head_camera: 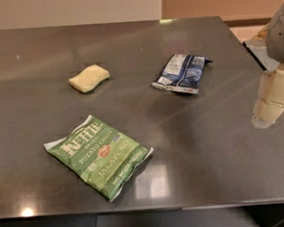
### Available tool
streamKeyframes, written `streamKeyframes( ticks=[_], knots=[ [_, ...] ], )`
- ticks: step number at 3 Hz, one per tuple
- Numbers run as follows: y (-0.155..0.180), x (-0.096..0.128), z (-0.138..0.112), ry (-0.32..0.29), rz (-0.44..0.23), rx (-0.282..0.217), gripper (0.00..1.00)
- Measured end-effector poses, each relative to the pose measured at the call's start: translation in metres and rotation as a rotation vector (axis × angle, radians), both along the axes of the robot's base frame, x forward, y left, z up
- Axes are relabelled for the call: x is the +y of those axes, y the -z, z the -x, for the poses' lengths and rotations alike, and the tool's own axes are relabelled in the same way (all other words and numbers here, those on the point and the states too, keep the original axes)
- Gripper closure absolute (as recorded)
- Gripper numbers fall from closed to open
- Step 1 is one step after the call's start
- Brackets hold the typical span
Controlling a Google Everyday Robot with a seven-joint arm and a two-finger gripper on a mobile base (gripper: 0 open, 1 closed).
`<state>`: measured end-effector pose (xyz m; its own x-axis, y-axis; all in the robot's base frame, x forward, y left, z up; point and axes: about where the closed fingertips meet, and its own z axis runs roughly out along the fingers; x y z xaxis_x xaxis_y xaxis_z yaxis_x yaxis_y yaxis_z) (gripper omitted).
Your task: Move blue chip bag near green jalapeno chip bag
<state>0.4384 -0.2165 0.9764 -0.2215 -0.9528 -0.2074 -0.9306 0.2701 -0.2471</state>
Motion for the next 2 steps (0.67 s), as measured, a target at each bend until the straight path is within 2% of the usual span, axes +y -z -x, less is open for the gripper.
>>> streamKeyframes(
  ticks=[1, 2],
  knots=[
    [0.0, 0.003, -0.006, 0.01, -0.01, -0.02, 0.0],
    [0.01, 0.011, -0.043, 0.047, -0.04, -0.064, 0.0]
  ],
)
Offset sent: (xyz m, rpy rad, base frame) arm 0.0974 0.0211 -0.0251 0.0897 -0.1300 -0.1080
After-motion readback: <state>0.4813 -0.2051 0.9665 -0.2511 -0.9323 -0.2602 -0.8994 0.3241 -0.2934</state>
